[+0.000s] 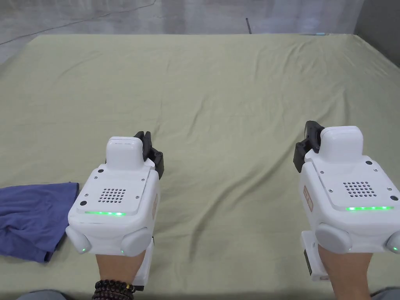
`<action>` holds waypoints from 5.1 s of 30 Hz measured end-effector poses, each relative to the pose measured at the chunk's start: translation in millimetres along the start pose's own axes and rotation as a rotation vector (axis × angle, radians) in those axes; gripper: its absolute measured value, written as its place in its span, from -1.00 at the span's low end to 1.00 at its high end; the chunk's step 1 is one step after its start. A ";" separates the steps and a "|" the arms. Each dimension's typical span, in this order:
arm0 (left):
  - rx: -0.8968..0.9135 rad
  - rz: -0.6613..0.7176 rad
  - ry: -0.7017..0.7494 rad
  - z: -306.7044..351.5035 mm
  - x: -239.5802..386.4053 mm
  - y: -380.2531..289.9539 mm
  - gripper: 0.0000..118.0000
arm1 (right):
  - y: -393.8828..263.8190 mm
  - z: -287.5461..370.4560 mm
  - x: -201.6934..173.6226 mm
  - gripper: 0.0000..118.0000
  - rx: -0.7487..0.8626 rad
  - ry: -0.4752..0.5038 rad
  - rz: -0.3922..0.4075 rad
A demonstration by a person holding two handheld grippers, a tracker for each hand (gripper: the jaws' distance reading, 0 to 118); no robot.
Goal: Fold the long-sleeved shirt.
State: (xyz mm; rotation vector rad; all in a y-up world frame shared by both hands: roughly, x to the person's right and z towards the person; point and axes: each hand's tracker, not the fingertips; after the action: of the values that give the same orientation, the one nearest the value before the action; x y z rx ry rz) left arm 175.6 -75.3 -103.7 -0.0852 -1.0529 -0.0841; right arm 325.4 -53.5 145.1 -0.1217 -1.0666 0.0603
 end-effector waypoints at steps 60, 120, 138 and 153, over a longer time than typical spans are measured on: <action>0.092 -0.035 0.055 0.8 1.8 5.5 1.00 | 5.0 -1.2 -0.2 1.00 0.032 -0.009 0.007; 0.038 -0.024 0.057 2.2 0.5 6.2 1.00 | 3.3 2.1 4.6 1.00 0.026 -0.030 -0.029; 0.017 -0.037 0.058 3.2 2.6 5.4 1.00 | 3.9 -8.7 0.9 1.00 -0.144 0.015 -0.162; 0.008 -0.044 0.053 3.3 6.6 5.0 1.00 | 18.4 -7.4 -9.9 1.00 -0.150 -0.046 -0.154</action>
State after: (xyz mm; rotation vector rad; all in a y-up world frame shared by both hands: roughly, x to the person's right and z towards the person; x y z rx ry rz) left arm 176.6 -70.2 -96.5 -0.0525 -1.0026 -0.1213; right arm 327.3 -36.9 130.5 -0.1736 -1.1232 -0.1565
